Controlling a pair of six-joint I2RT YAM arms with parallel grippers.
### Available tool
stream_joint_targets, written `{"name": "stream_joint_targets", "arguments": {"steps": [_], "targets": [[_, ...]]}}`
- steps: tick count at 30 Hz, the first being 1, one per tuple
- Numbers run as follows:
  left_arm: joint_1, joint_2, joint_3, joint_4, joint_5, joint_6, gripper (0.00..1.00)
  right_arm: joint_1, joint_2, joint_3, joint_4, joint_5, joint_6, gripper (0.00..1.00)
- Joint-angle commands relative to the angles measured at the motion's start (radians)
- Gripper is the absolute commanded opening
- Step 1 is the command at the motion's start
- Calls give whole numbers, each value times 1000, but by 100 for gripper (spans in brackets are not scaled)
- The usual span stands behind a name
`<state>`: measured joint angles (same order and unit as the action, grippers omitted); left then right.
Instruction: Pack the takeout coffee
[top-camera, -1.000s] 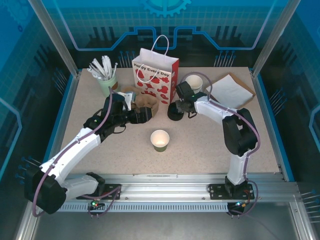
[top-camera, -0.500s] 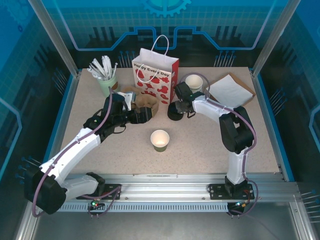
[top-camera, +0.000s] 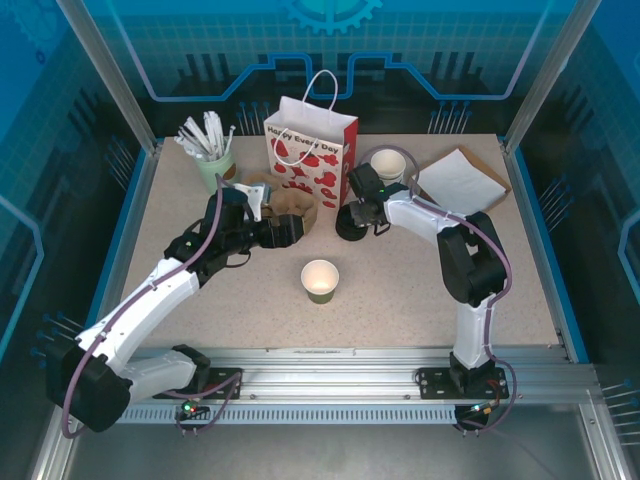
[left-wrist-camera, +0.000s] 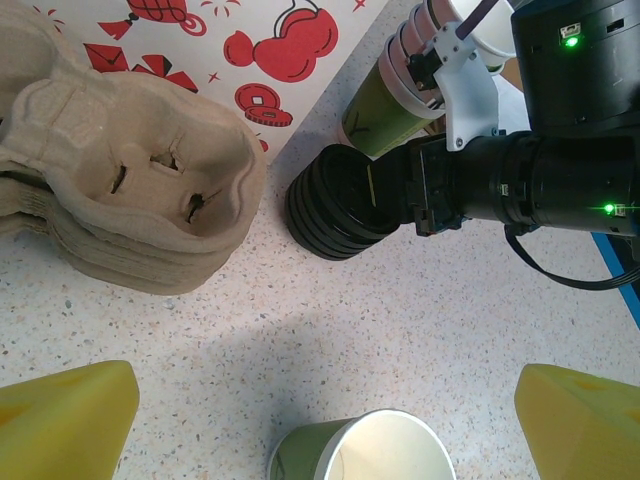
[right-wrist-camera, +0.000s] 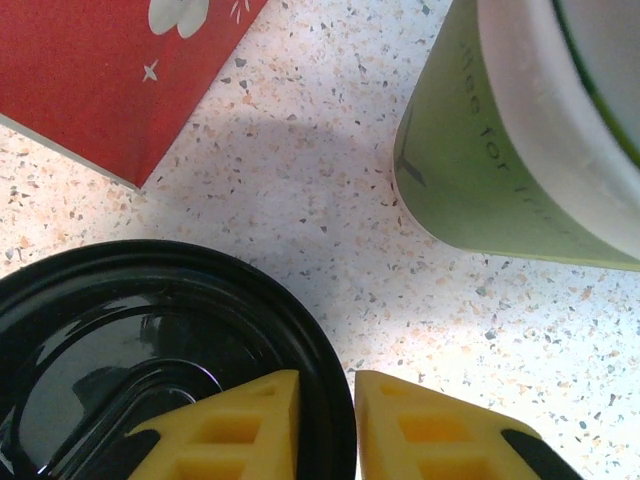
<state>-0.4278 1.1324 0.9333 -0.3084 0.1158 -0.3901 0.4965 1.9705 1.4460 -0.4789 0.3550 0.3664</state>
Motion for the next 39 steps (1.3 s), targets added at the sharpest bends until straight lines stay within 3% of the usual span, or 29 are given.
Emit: {"name": "stream_joint_targets", "arguments": {"steps": [1, 12, 25, 29, 35, 39], "targets": [[-7, -10, -14, 17, -14, 18, 98, -9, 1, 18, -6, -15, 14, 22], [-8, -7, -17, 15, -16, 24, 98, -9, -53, -3, 0, -24, 19, 17], [-8, -15, -29, 56, -12, -14, 98, -13, -226, -82, 19, -81, 46, 15], [-8, -48, -50, 137, 9, -123, 98, -36, -378, -163, 92, -227, 126, 15], [-8, -103, -104, 478, 134, -414, 97, -45, -619, -314, 323, -456, 371, 14], [-9, -105, -96, 630, 153, -525, 96, -44, -707, -387, 496, -553, 564, 14]]}}
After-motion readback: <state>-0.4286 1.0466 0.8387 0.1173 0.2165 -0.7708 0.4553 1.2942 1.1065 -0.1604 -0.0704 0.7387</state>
